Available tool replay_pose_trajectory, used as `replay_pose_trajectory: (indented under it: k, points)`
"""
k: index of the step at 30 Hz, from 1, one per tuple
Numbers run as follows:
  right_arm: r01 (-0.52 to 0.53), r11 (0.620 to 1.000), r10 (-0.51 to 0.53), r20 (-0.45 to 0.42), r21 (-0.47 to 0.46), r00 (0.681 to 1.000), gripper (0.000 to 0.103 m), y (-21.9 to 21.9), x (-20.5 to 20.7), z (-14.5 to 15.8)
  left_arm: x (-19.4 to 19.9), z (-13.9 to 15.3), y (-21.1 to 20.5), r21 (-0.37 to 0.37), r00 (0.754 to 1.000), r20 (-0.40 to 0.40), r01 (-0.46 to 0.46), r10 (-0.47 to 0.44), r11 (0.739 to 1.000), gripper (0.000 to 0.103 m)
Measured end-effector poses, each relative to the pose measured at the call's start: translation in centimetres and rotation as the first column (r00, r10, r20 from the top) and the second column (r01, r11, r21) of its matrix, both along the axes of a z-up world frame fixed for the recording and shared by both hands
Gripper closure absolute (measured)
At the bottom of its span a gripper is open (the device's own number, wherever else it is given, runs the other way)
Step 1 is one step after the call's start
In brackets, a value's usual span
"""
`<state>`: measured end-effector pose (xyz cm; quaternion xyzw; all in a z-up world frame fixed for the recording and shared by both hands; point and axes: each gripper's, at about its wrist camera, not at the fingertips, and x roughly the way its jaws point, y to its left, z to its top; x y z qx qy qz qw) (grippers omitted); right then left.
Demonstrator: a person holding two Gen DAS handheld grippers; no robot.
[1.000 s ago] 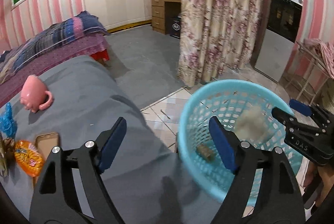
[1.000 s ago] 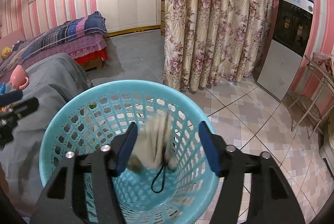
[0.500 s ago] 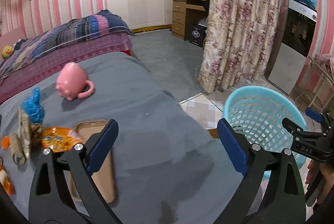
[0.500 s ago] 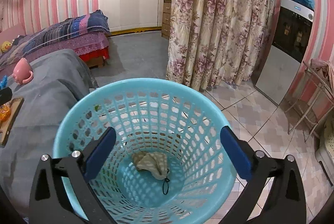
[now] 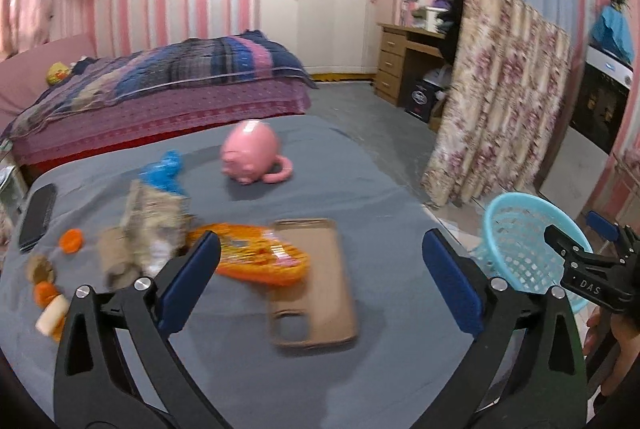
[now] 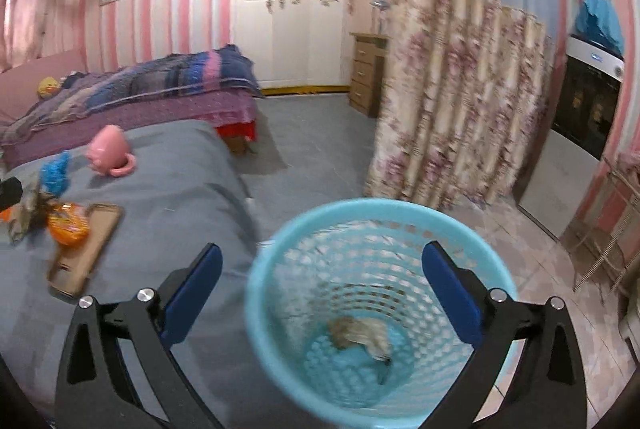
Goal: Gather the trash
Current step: 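Move both tools back over the bed toward the trash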
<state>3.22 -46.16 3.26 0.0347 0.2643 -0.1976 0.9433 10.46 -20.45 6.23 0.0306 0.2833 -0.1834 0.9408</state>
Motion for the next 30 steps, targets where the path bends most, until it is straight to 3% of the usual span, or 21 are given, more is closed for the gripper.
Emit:
replay_pose_trajectory:
  k: [6, 15, 23, 30]
  points:
    - [-0.122, 0.992, 0.123, 0.036, -0.019, 0.992, 0.005, 6.5, 2.6, 1.3, 0.2, 0.7, 7.8, 0.003, 0.992, 0.028, -0.122, 0.122, 0.993, 0.005]
    - [-0.266, 0.964, 0.266, 0.08, -0.005, 0.961, 0.005, 15.2, 6.0, 2.7, 1.0, -0.1, 19.7, 0.02, 0.943, 0.037, -0.33, 0.329, 0.944, 0.005]
    - [-0.353, 0.935, 0.354, 0.093, -0.031, 0.93, 0.005, 20.8, 8.4, 3.3, 1.7, -2.3, 26.2, 0.006, 0.894, 0.004, -0.448, 0.448, 0.894, 0.005]
    - [-0.383, 0.923, 0.384, 0.086, -0.028, 0.919, 0.005, 22.9, 10.4, 2.3, 2.2, -3.6, 29.3, -0.005, 0.865, -0.025, -0.501, 0.5, 0.866, 0.005]
